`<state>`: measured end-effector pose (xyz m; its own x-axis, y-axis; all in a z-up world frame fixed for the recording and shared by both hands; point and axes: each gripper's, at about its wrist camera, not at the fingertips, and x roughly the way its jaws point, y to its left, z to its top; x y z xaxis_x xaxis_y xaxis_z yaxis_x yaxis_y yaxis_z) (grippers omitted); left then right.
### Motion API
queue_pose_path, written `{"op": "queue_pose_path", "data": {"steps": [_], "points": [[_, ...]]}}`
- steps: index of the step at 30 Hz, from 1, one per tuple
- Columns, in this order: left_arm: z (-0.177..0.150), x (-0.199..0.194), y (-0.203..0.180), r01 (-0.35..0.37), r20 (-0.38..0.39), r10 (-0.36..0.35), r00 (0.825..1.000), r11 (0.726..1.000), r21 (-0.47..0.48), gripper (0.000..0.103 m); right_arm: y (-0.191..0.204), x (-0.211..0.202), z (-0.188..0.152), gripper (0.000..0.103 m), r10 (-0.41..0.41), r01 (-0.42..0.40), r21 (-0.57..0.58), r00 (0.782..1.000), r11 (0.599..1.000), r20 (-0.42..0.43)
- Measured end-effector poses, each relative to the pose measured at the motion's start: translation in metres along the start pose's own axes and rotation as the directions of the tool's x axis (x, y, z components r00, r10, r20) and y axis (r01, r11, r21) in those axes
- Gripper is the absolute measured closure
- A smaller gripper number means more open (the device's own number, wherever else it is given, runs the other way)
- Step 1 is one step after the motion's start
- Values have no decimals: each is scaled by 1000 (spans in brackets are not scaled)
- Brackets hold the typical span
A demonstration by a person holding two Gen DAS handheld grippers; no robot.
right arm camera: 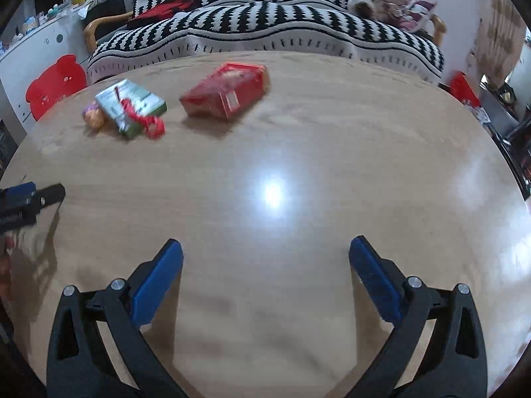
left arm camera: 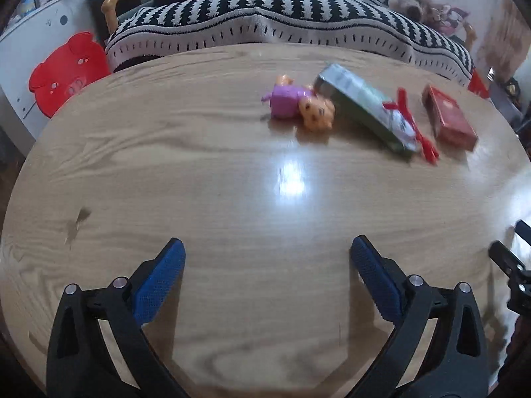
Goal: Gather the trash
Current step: 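Grasp the red cigarette box with the right gripper while the left grasps the doll figure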
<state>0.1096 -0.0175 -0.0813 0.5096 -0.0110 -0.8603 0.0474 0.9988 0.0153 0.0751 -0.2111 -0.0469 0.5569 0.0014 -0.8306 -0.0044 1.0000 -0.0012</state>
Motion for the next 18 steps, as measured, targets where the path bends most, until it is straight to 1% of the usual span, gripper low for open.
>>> {"op": "queue_pose_path", "data": {"steps": [3,7,11,14,18], "points": [[21,9,-5,10,-4,-10,1000,1000,18,6,10,23,35,5,12,-13,-19,1000,1000,-18],[44,26,-7,24,-1,-24,1000,999,41,6,13,45,67,5,1,-1,0,1000,1000,-15],[63,41,-2,18,1,-18,1000,999,28,6,21,57,81,5,-15,15,22,1000,1000,-5],[70,47,2,13,-1,-13,1000,1000,21,6,24,62,89,5,-17,17,28,1000,999,6],[80,54,2,22,-6,-21,1000,999,43,6,28,69,96,5,-25,25,41,1000,999,8]]}}
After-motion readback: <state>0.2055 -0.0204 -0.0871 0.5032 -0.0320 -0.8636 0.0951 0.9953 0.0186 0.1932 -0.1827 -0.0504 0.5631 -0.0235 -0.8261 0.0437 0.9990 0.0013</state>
